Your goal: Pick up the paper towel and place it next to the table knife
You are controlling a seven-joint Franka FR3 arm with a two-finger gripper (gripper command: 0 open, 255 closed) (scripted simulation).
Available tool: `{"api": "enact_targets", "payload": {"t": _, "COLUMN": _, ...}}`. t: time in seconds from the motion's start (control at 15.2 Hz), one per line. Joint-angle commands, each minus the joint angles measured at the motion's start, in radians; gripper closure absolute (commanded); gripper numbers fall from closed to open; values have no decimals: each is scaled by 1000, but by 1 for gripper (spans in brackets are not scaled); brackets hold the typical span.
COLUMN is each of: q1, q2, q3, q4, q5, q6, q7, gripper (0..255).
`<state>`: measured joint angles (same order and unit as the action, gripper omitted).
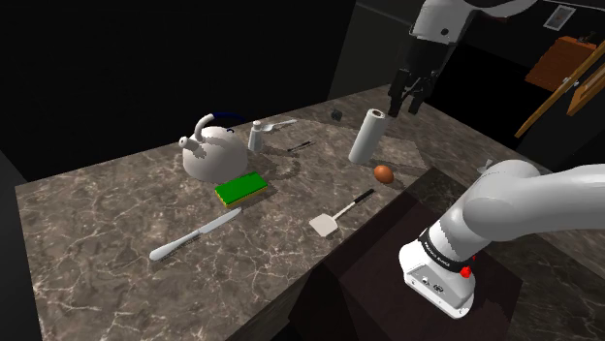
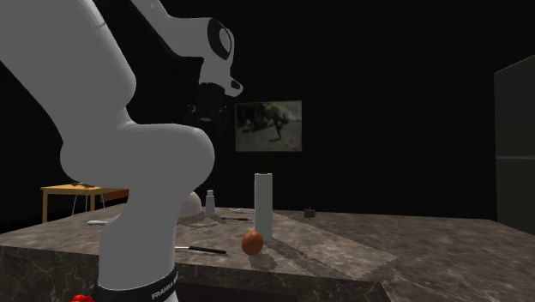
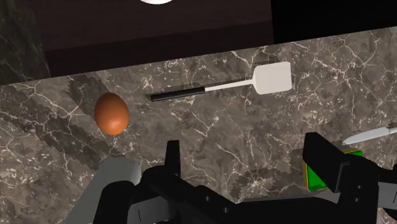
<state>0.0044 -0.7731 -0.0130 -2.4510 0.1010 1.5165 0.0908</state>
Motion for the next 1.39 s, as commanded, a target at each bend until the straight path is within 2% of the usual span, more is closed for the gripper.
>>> {"api": "enact_targets", "payload": {"t": 0.0, "q1": 0, "q2": 0, "q3": 0, "q4": 0, "q5": 0, "q6": 0, "q7": 0, "gripper": 0}}
{"api": "enact_targets", "payload": {"t": 0.73, "q1": -77, "q2": 188, "q3": -147, "q4": -60, "q5": -138, "q6": 351, "q7": -190, "gripper": 0}}
{"api": "enact_targets", "payload": {"t": 1.06, "q1": -98, "q2": 317, "q3": -215, "q4": -35, "q5": -166, "q6": 506, "q7": -272, "gripper": 0}}
{"api": "enact_targets", "payload": {"t": 1.32, "q1": -98, "q2": 337, "q3": -220, "q4": -74, "q5": -165, "q6": 565, "q7": -273, "gripper": 0}}
